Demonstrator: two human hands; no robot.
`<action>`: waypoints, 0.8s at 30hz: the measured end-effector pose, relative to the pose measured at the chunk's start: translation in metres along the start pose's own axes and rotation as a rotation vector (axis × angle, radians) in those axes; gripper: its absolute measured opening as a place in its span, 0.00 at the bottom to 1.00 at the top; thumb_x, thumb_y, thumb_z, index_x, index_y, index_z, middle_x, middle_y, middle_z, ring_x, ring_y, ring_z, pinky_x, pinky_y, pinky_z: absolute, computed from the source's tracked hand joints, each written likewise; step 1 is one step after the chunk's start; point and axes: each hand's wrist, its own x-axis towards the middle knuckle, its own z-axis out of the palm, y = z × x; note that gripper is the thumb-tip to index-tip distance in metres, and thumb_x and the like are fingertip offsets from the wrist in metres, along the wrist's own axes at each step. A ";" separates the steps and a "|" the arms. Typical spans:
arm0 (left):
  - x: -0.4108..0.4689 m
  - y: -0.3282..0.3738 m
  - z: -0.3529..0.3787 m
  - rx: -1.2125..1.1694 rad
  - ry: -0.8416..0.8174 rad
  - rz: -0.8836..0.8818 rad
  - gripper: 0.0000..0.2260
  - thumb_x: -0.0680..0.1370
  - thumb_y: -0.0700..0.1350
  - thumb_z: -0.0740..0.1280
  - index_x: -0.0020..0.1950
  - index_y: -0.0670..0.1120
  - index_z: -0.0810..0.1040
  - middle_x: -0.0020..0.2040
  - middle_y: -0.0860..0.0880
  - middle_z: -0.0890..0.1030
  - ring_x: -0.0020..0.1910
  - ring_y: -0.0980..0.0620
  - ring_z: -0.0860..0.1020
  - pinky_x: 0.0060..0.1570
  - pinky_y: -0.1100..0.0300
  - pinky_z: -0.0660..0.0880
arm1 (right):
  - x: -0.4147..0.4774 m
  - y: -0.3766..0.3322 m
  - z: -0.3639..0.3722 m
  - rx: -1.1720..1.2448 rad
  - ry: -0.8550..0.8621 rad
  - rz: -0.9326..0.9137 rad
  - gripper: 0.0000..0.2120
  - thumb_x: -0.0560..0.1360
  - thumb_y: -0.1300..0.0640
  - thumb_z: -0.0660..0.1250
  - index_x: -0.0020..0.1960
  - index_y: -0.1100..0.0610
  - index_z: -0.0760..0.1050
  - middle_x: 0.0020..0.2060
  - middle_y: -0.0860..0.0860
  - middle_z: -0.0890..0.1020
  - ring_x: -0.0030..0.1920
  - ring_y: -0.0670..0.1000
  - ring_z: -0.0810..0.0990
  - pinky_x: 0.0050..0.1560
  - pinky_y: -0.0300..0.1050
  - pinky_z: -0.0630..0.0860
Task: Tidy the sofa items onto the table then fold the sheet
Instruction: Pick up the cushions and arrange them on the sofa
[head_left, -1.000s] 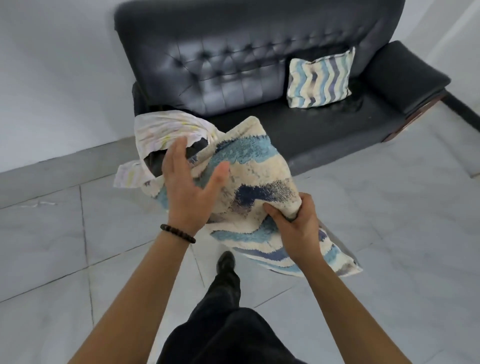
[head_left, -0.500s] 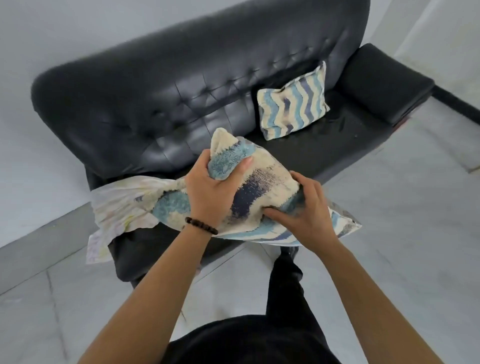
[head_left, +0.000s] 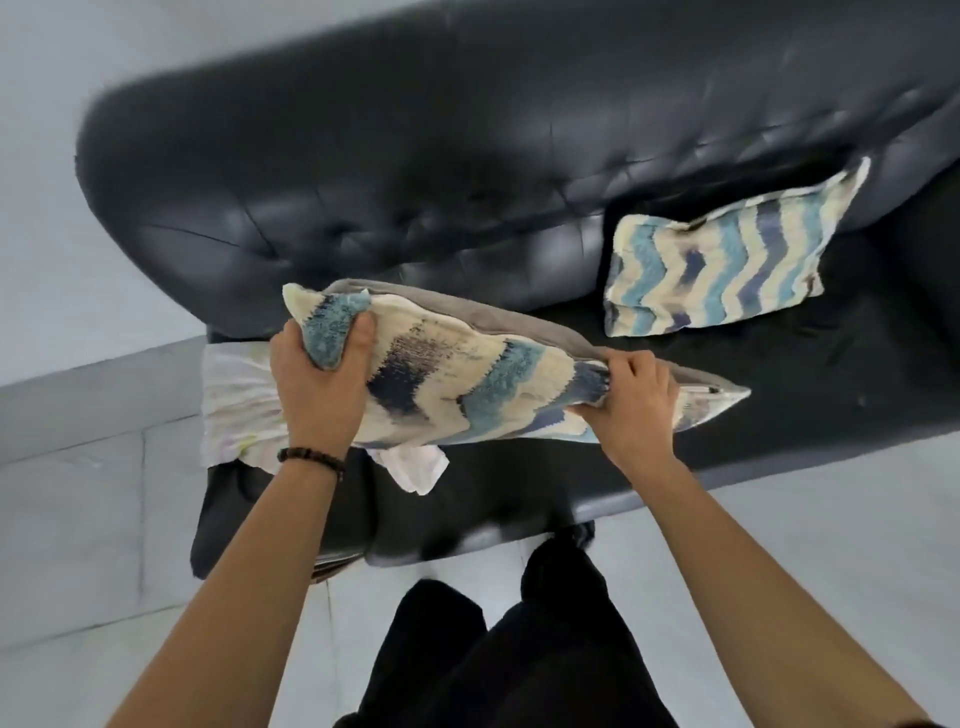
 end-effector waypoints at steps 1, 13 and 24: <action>0.012 -0.009 0.008 0.021 -0.010 -0.027 0.25 0.68 0.69 0.69 0.53 0.51 0.77 0.54 0.46 0.80 0.53 0.50 0.79 0.53 0.48 0.78 | 0.016 -0.002 0.003 -0.019 0.006 -0.012 0.32 0.62 0.48 0.81 0.61 0.58 0.75 0.53 0.58 0.75 0.56 0.61 0.72 0.61 0.58 0.67; 0.132 -0.207 0.126 0.048 -0.030 -0.482 0.26 0.78 0.60 0.63 0.69 0.45 0.67 0.63 0.48 0.76 0.59 0.51 0.76 0.51 0.64 0.72 | 0.186 -0.009 0.148 -0.168 -0.064 -0.224 0.32 0.71 0.48 0.74 0.71 0.55 0.69 0.63 0.60 0.71 0.67 0.64 0.67 0.75 0.64 0.52; 0.131 -0.346 0.216 0.293 -0.324 -0.227 0.44 0.75 0.56 0.70 0.80 0.47 0.45 0.79 0.46 0.52 0.77 0.51 0.53 0.74 0.51 0.55 | 0.189 0.040 0.309 0.265 -0.286 0.119 0.51 0.72 0.43 0.73 0.80 0.51 0.40 0.78 0.61 0.39 0.78 0.59 0.40 0.74 0.59 0.54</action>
